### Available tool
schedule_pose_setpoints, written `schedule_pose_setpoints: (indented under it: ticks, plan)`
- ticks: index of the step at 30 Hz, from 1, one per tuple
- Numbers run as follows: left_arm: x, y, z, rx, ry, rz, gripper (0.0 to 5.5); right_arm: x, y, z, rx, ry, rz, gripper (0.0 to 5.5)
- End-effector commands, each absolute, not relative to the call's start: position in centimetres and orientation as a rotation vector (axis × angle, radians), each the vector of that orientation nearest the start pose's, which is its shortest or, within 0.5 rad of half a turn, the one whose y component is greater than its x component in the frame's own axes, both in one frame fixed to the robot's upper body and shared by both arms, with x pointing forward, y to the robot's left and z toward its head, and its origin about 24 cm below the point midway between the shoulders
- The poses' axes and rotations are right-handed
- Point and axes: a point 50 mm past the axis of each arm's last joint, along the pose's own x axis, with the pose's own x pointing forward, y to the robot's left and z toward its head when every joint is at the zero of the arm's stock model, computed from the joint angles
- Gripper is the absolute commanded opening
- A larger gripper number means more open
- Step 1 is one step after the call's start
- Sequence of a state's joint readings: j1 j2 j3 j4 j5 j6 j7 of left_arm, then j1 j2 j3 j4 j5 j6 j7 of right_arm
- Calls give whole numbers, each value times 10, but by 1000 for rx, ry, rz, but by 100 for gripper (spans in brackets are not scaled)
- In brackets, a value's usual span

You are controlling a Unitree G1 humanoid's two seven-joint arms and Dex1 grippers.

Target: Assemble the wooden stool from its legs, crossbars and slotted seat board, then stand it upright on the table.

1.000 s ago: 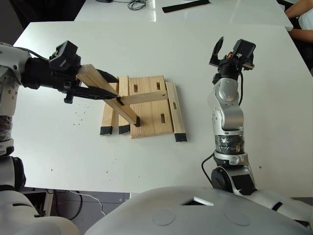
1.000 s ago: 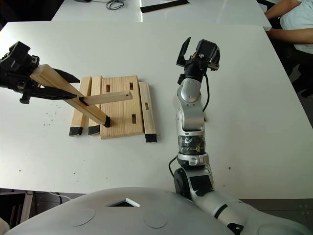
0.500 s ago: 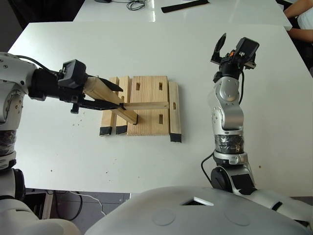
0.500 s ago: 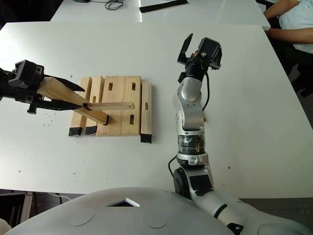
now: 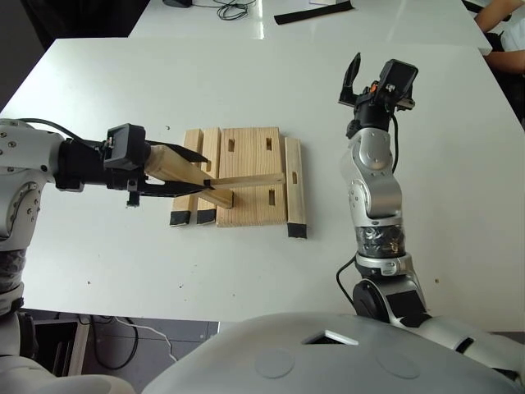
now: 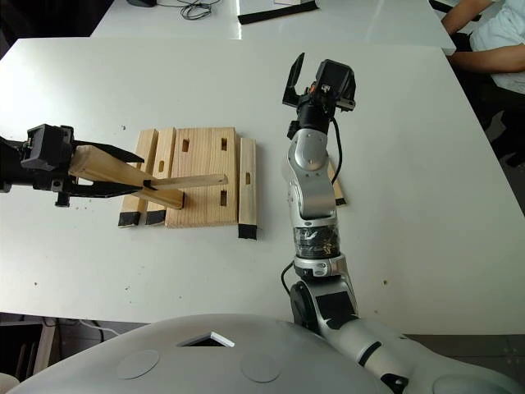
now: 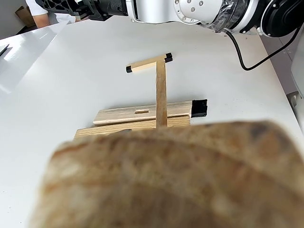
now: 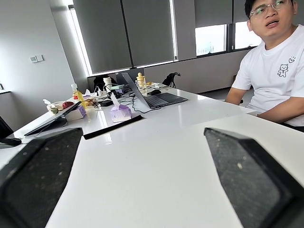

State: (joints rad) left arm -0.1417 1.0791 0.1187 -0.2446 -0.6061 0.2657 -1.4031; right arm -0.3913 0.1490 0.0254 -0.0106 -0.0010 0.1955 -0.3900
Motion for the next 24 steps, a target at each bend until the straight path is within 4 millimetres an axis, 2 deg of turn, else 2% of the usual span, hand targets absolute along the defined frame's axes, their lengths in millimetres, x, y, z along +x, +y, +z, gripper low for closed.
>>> schedule_pose_setpoints:
  ticks: [1,4,5,10,15,20,24]
  plan:
    - [215,247,149,470,442,-1365,204,304,-90,111,223,-63,-212,470]
    - [221,241,160,397,363,-1331,204,305,-99,110,216,-68,-244,470]
    - [224,239,164,371,336,-1315,240,305,-102,109,211,-67,-253,470]
    - [233,238,178,276,275,-1267,316,304,-122,104,181,-65,-313,470]
    - [229,243,189,271,257,-1254,394,299,-148,98,154,-56,-388,470]
    - [216,241,192,249,288,-1279,398,294,-163,93,134,-46,-427,470]
    - [215,241,209,230,241,-1243,398,291,-171,91,130,-42,-453,470]
